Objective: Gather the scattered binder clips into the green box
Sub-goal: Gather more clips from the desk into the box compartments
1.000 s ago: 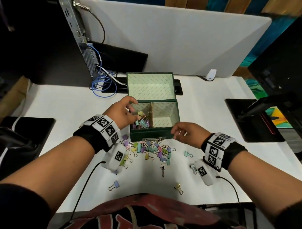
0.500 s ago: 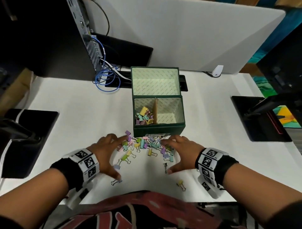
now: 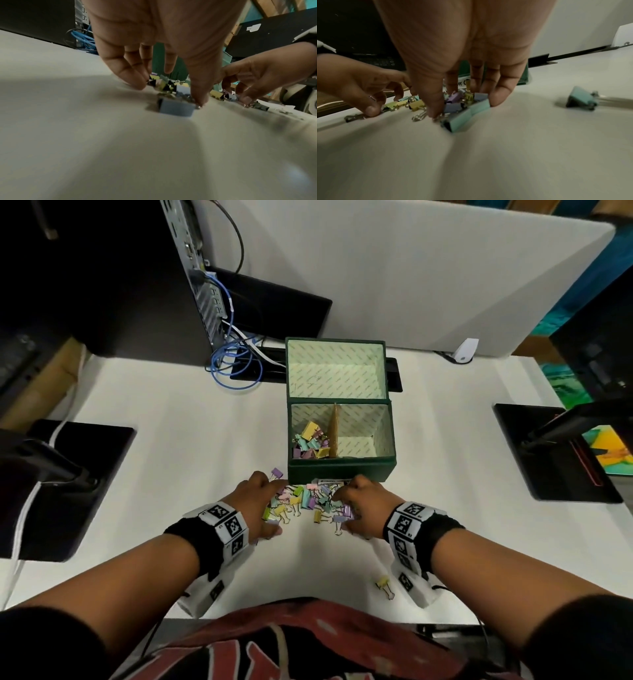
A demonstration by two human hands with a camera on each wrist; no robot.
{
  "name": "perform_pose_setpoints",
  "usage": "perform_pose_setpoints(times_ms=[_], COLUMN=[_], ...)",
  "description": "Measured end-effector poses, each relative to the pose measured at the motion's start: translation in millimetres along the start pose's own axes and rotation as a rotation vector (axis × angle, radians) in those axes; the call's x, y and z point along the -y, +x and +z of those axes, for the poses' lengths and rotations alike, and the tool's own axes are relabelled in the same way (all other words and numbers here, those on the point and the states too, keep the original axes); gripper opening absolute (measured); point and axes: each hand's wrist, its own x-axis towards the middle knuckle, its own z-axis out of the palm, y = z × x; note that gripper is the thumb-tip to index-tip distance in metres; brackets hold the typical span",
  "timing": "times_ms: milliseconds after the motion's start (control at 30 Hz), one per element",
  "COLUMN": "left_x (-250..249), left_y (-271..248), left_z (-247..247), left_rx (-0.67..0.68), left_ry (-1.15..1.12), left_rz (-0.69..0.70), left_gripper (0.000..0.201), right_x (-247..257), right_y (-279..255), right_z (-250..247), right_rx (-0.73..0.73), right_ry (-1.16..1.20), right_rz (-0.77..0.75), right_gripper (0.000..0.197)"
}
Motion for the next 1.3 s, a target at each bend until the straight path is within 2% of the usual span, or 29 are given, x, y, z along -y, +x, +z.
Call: perform_pose_setpoints(times_ms=[100,300,467,567,633,767,867,967,1067,1200,1300], left_x=[-7.6,-12.1,-14.7,-14.4,-12.2,-6.6,-7.2,-13.7,-20.8,-27.3,-30.3], left_y=[1.8,2.5,4.6,5.4,3.8,-5.0,-11.5,-11.3,-6.0,-0.8,1.3], left_z=[-0.5,0.5,0.9,0.6,-0.5,-2.1,1.0,5.3,6.0,5.2,6.4], left_rx=[0.007,0.038,0.040,0.036,0.011,-0.056,-0.008,0.067,0.072,0.059,0.041], left_ry=[0.018,-0.039,-0.073,-0.101,-0.087,-0.048,0.029,0.176,0.182,0.115,0.086], left_rz=[-0.036,-0.042,-0.009,0.012,0.014,-0.021,-0.062,-0.062,-0.045,-0.006,0.015], left_gripper=[0.091,0.050,0.031,0.028,0.033,0.070,0.096,0.101,0.086,0.052,0.040], right_x=[1.5,3.1,1.6,1.4,0.1,-2.4,0.3,5.5,8.9,9.4,6.7], right_y=[0.7,3.9,4.7,4.7,4.2,-2.7,-10.3,-12.5,-9.2,-4.3,-3.5], right_z=[-0.4,3.3,3.9,3.4,2.6,-0.3,-1.6,1.6,7.4,6.7,6.9], right_rx=[-0.003,0.013,0.024,0.032,0.025,0.028,0.063,0.115,0.086,0.025,-0.016], right_ry=[0.027,0.111,0.111,0.104,0.115,0.071,-0.001,-0.109,-0.160,-0.063,-0.008], right_rz=[0.027,0.070,0.067,0.067,0.072,0.037,0.008,-0.007,0.006,0.009,0.005], right_gripper=[0.055,0.045,0.049,0.049,0.049,0.053,0.077,0.096,0.089,0.064,0.050])
